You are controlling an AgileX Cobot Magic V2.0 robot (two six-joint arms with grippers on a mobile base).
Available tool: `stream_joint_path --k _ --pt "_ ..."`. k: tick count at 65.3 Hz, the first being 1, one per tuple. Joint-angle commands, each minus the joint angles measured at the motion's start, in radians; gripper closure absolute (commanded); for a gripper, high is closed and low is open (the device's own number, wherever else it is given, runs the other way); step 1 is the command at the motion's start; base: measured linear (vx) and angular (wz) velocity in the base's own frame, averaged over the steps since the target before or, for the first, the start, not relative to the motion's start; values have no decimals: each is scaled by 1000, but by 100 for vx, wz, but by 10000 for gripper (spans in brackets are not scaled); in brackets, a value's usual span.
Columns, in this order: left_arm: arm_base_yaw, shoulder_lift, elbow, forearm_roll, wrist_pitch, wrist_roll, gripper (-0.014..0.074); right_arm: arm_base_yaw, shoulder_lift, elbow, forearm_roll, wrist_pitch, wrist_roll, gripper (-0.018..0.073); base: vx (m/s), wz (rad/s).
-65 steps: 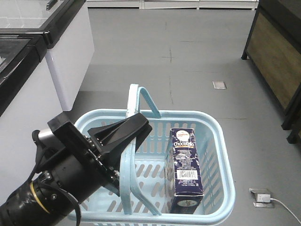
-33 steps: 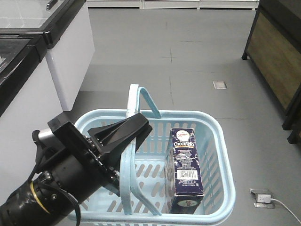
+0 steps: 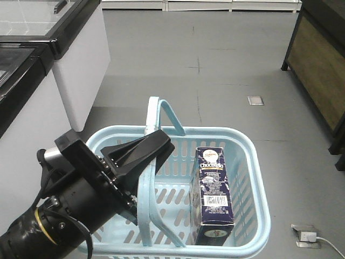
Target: Left arm holds basket, right arm returns cookies
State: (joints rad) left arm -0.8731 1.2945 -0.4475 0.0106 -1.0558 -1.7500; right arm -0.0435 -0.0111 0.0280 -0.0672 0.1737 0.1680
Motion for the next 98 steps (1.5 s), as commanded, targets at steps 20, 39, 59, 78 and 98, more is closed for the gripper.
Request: stream_joint_path --k 20,39,59,78,98 --pt "-6 -26 -33 -11 -129 3 596 -7 -13 18 -11 -70 -6 562 16 7" --pt "-6 -26 -33 -11 -129 3 596 -7 -13 18 -11 -70 -6 562 18 -10" --pt "-6 -26 -33 -11 -129 3 596 -7 -13 18 -11 -70 -6 562 24 -12" --pt "-6 -26 -33 -11 -129 3 596 -7 -13 18 -11 -70 -6 562 31 -2" --pt "-6 -26 -33 -11 -129 3 596 -7 -13 18 -11 -70 -6 562 38 -2"
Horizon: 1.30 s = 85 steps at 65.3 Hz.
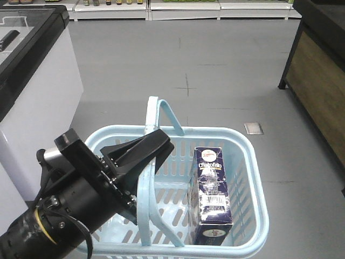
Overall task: Left arm holds basket, right arm returns cookies
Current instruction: 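Drive toward the drink shelves holding the basket in the left gripper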
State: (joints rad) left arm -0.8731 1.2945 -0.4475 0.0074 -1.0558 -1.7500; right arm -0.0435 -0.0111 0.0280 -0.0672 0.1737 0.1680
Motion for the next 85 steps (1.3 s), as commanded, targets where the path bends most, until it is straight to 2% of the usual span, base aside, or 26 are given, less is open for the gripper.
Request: stream_joint_path --k 1,85 --pt "-6 -26 -33 -7 -129 3 596 -7 -13 18 -11 -70 -6 562 41 -1" --pt "-6 -26 -33 -7 -129 3 596 -7 -13 18 -11 -70 -6 562 48 1"
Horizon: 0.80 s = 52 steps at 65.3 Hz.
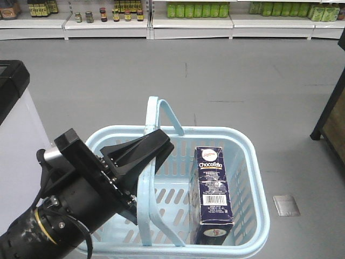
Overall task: Left arm holds basket, right arm returns cookies
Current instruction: 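Drive toward the drink shelves holding the basket in the left gripper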
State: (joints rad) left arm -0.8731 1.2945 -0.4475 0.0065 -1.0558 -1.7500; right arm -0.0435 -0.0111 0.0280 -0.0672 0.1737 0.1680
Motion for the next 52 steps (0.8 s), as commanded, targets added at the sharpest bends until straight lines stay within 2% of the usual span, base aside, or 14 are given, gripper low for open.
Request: stream_joint_path --k 1,52 --pt "-6 -26 -33 -7 -129 3 596 -7 -13 18 -11 -70 -6 562 55 3" --pt "-6 -26 -33 -7 -130 3 596 -7 -13 18 -11 -70 -6 562 57 2"
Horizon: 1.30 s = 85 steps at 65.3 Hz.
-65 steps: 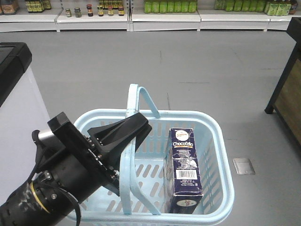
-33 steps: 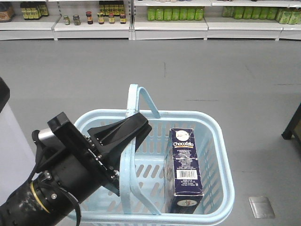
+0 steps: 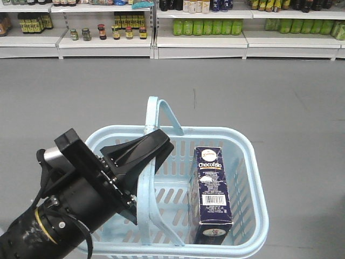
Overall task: Left arm holds basket, right arm returns cookies
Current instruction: 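Drive toward the drink shelves holding the basket in the left gripper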
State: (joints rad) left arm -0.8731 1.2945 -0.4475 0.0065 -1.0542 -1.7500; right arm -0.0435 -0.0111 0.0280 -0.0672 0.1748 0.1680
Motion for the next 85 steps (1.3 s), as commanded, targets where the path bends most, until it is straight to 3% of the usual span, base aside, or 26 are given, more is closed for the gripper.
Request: stream_joint_path --k 1,85 --pt "-6 -26 -33 -7 -131 3 596 -7 -13 18 -11 -71 -6 562 56 4" --pt "-6 -26 -33 -7 -130 3 596 -7 -13 18 -11 -72 -6 562 54 0"
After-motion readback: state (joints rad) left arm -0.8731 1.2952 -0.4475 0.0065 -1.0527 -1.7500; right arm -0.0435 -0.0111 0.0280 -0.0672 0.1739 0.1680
